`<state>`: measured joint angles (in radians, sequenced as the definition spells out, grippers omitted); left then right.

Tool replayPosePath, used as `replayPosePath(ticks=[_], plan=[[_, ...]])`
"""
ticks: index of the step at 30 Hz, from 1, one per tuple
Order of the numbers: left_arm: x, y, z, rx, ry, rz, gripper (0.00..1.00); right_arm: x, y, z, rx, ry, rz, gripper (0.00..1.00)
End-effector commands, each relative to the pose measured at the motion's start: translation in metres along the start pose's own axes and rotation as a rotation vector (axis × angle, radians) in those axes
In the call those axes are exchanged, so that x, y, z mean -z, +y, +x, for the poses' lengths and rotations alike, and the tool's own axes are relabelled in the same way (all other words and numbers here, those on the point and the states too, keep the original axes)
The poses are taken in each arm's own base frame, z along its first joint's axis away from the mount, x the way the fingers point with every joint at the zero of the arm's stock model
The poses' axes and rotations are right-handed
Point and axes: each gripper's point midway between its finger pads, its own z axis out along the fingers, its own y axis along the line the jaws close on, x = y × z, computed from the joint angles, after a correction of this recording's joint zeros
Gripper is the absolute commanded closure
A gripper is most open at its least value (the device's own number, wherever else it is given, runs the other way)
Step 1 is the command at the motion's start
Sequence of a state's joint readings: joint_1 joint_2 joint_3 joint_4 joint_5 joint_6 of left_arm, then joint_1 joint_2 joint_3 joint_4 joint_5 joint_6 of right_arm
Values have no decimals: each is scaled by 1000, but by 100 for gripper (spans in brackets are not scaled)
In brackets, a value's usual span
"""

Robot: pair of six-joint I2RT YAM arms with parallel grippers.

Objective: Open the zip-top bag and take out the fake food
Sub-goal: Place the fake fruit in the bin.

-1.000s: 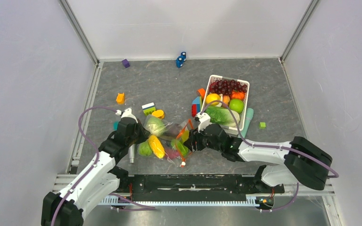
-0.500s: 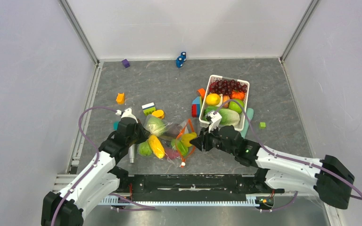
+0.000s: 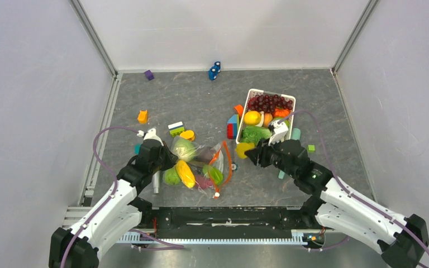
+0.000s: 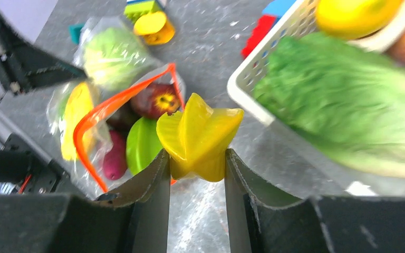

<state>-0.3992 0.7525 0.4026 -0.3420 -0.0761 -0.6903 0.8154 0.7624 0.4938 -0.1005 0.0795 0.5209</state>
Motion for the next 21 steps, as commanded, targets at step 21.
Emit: replayPosePath(ticks=[21], plan=[[5,-3,1,-26,0,36,97,-11,-144,-115,29,-77,435,85]])
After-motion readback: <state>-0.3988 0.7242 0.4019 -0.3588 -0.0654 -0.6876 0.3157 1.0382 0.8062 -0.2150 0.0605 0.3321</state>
